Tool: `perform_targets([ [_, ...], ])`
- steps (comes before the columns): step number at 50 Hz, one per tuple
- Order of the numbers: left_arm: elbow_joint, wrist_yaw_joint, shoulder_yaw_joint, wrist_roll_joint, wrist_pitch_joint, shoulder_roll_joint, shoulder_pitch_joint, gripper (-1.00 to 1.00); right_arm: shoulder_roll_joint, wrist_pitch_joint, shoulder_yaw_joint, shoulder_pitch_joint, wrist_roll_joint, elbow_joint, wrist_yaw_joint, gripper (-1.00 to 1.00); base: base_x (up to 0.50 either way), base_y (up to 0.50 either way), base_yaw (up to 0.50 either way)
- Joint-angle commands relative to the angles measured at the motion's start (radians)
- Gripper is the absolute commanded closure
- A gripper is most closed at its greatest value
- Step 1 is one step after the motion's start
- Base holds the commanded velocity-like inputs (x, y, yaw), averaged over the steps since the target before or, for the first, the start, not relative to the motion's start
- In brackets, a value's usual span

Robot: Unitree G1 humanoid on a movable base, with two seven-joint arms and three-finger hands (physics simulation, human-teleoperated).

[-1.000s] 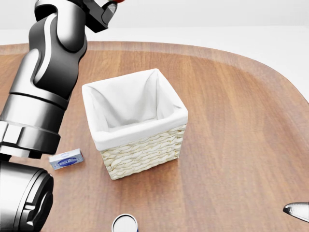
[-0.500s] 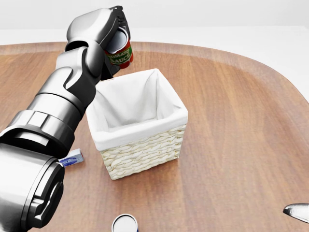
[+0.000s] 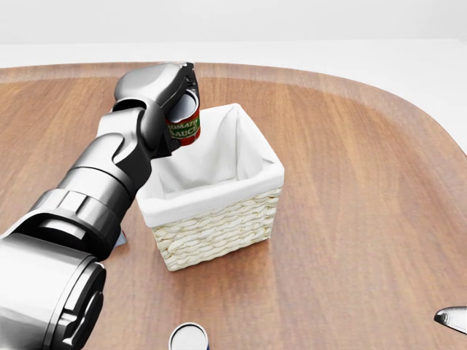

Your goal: Pick up the tomato sauce, and put it in the basket.

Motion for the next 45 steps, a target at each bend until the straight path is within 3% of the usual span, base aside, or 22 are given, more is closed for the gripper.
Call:
perform_targets([
  [1,0.002,0.013,0.006,0.057,0.000,-0.007,0.028,1.00,-0.010,0.000,-0.005,0.008,0.008,0.000,-0.006,-1.00,0.00,0.00,0.00],
  [27,0.006,0.065,0.017,0.053,0.000,-0.010,0.053,1.00,0.001,0.000,0.005,0.006,-0.004,0.000,0.000,-1.00,0.00,0.00,0.00],
  [28,0.006,0.065,0.016,0.054,0.000,-0.009,0.053,0.72,0.003,0.000,0.003,0.006,-0.004,0.000,0.002,-1.00,0.00,0.00,0.00],
  [30,0.005,0.069,0.018,0.050,0.000,-0.008,0.049,-1.00,-0.002,0.000,-0.006,0.010,0.005,0.000,0.000,-1.00,0.00,0.00,0.00],
  [45,0.006,0.085,0.018,0.053,0.000,0.001,0.045,-1.00,-0.009,0.000,-0.007,0.008,0.010,0.000,-0.008,-1.00,0.00,0.00,0.00],
])
